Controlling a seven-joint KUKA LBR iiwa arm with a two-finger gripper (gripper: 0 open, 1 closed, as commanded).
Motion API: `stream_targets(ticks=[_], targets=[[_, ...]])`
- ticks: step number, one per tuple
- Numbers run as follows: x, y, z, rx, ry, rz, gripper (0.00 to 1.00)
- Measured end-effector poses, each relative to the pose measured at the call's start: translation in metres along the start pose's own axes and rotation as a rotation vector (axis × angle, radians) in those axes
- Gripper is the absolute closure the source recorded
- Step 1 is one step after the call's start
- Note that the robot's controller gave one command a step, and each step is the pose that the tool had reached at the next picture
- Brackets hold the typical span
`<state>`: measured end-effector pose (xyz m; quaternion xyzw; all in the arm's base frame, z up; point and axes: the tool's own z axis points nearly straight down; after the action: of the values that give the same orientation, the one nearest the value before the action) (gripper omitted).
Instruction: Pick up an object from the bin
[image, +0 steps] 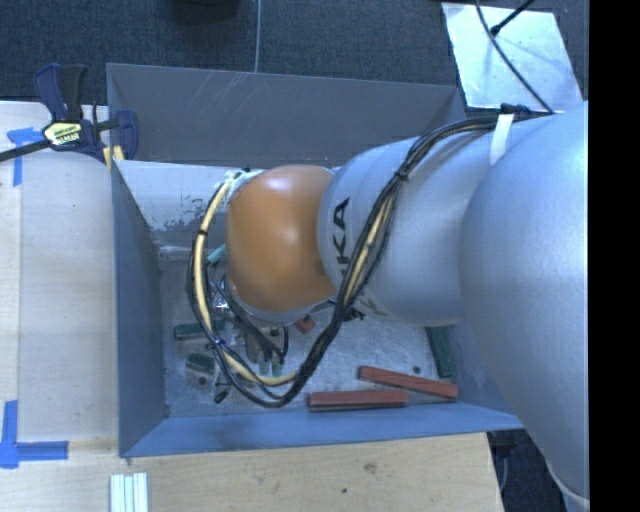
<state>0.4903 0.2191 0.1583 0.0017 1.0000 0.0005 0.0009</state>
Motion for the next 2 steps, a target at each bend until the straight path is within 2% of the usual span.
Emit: stream_targets(ticks=[1,2], targets=[[0.0092,-0.0315,0.0803,0.005,0.007,0.111,0.0],[0.0071,-0.0297,0.0768,0.0,0.001,0.112,1.0]])
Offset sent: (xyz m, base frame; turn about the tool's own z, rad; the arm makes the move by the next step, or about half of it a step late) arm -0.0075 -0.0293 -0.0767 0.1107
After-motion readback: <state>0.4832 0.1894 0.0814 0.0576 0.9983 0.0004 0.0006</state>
